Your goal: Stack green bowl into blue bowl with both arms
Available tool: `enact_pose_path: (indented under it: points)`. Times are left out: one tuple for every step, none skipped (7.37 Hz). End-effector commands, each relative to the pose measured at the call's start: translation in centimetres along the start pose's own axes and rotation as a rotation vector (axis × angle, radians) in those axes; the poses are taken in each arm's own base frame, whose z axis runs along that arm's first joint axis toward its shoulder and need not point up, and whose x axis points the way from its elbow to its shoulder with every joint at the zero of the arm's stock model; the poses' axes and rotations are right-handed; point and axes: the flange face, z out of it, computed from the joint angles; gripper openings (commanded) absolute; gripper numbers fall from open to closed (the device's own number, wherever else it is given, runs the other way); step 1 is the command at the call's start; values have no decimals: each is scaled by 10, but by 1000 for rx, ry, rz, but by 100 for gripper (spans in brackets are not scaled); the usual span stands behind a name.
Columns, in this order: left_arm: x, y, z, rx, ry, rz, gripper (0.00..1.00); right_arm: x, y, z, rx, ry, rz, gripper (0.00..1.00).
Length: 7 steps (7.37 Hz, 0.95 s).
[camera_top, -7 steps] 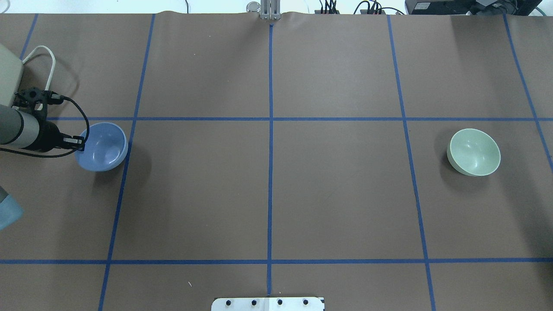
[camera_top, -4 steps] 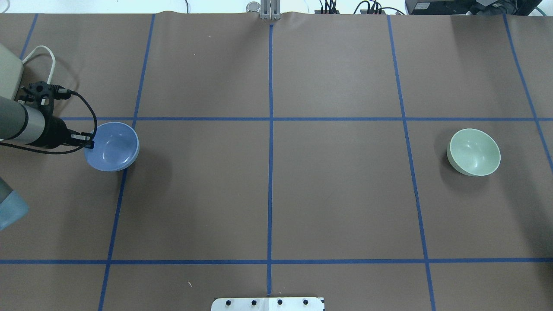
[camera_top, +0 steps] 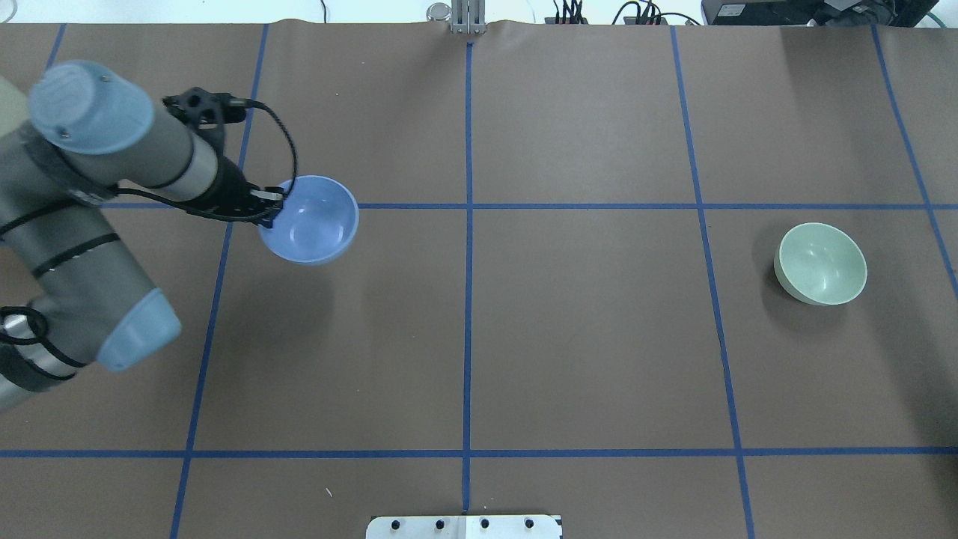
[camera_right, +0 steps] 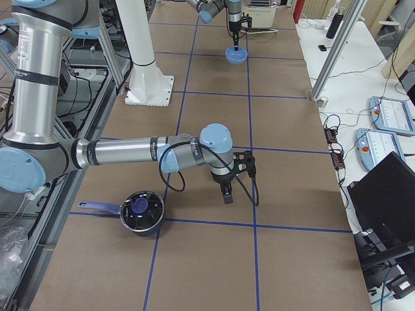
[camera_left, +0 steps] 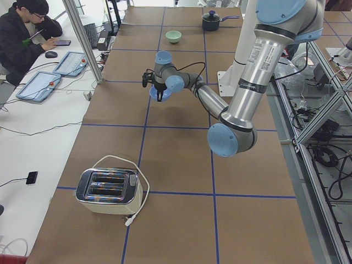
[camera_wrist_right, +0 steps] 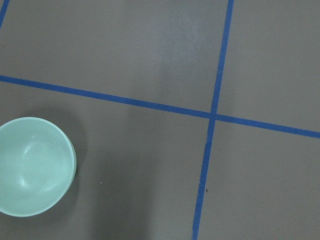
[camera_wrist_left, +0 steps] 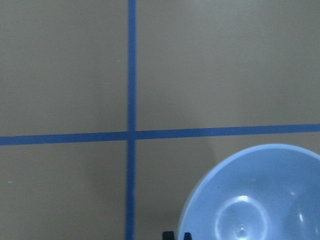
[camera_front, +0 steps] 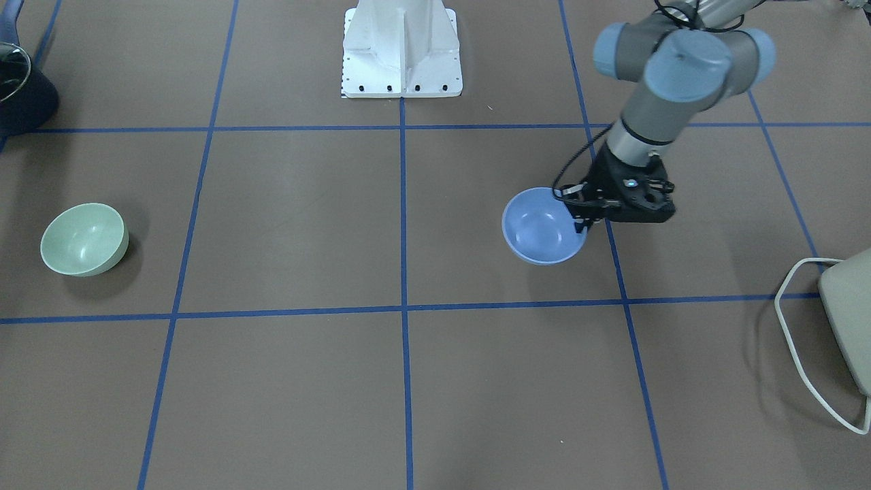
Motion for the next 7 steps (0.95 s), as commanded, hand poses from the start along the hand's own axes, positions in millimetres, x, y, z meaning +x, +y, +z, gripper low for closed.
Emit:
enact_pose_path:
  points:
    - [127, 58, 16, -25, -21, -53, 0, 0, 0, 0, -1, 2, 3, 100]
    - [144, 81, 32, -32, -29, -35, 0, 0, 0, 0, -1, 2, 4, 100]
    - [158, 90, 42, -44, -30, -19, 0, 0, -1, 0, 1, 2, 4, 100]
    - [172, 88, 48, -46, -24, -14, 0, 0, -1, 0, 1, 2, 4, 100]
    - [179, 86, 55, -42, -6, -9, 0, 0, -1, 0, 1, 2, 4, 100]
    - [180, 83, 66, -40, 2, -6, 0, 1, -1, 0, 1, 4, 7, 100]
    - [180, 83, 70, -39, 7, 0, 0, 1, -1, 0, 1, 4, 7, 100]
